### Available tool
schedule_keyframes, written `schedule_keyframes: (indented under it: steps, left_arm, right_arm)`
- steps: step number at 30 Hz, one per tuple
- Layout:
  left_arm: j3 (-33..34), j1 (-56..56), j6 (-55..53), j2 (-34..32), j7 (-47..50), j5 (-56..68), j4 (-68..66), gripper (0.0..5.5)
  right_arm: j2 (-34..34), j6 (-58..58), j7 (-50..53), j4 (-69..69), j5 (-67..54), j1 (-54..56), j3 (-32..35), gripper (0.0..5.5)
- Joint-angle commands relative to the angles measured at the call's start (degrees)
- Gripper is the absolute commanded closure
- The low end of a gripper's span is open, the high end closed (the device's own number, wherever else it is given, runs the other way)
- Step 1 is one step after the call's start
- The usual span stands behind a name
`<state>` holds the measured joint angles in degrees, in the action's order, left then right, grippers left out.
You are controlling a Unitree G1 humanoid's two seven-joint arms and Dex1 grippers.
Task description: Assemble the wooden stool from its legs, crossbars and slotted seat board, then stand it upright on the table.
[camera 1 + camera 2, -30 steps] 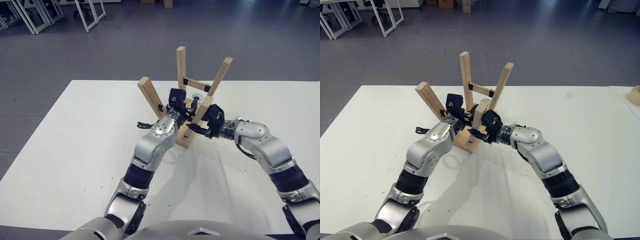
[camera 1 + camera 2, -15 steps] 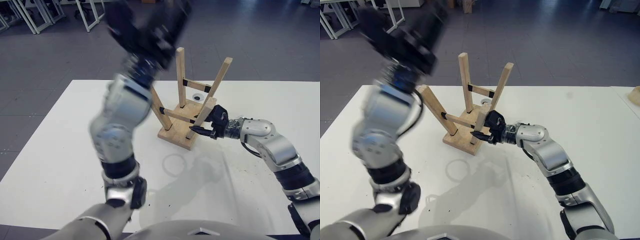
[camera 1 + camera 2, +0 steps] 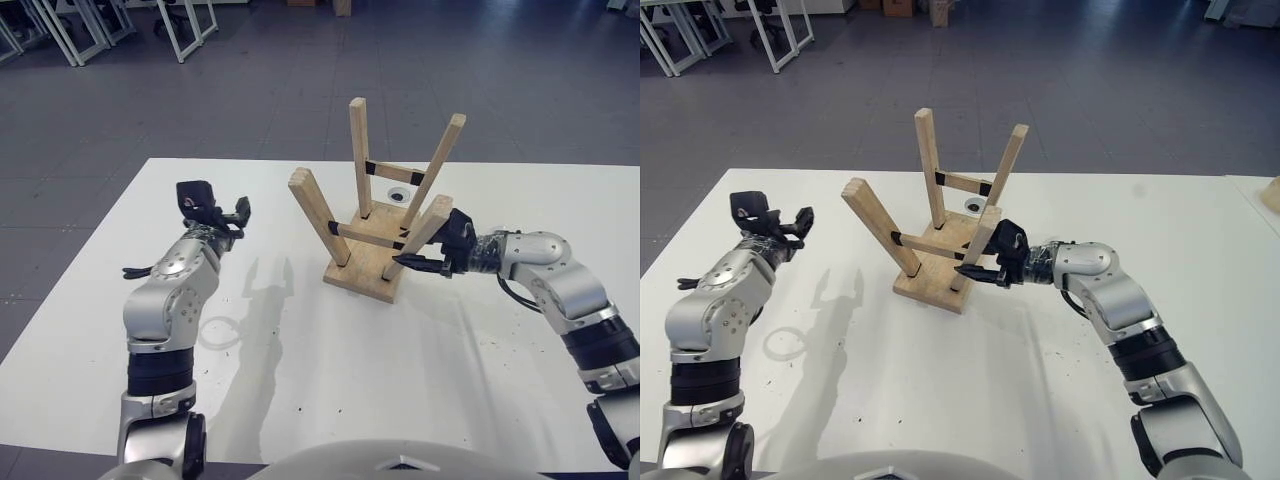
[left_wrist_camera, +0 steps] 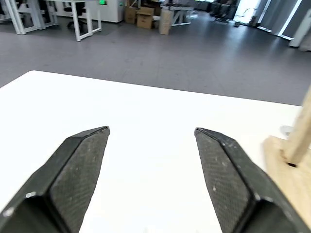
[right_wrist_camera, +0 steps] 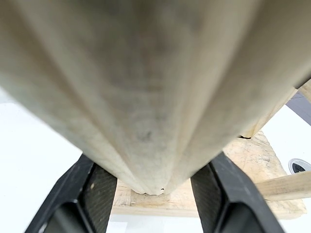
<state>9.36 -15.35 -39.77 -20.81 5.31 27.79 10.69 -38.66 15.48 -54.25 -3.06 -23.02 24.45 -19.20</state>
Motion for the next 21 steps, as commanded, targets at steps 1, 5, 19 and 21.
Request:
schedule_keyframes:
  steps: [1, 5, 19, 21]
  left_arm:
    - [-0.1, -2.0, 4.0, 2.0, -0.4, -3.9, -3.4, 2.23]
    - [0.1, -5.7, 12.8, 2.9, -0.3, -9.9, -15.5, 2.23]
    - [-29.5, 3.2, 6.4, 15.8, -20.8, -3.1, 6.6, 2.23]
    - [-24.5, 3.7, 7.2, 12.2, -21.2, -5.6, 4.2, 2.23]
  right_arm:
    - [-3.0, 6.6, -3.2, -6.3, 7.0, -7.3, -6.1, 3.48]
    - [-3.1, 6.5, -3.3, -5.7, 6.9, -7.6, -6.2, 3.48]
    - [-4.2, 3.3, -9.2, -4.0, 6.8, -8.0, -7.9, 3.48]
    - [-4.6, -0.8, -12.7, -3.2, 6.0, -9.1, -8.0, 3.48]
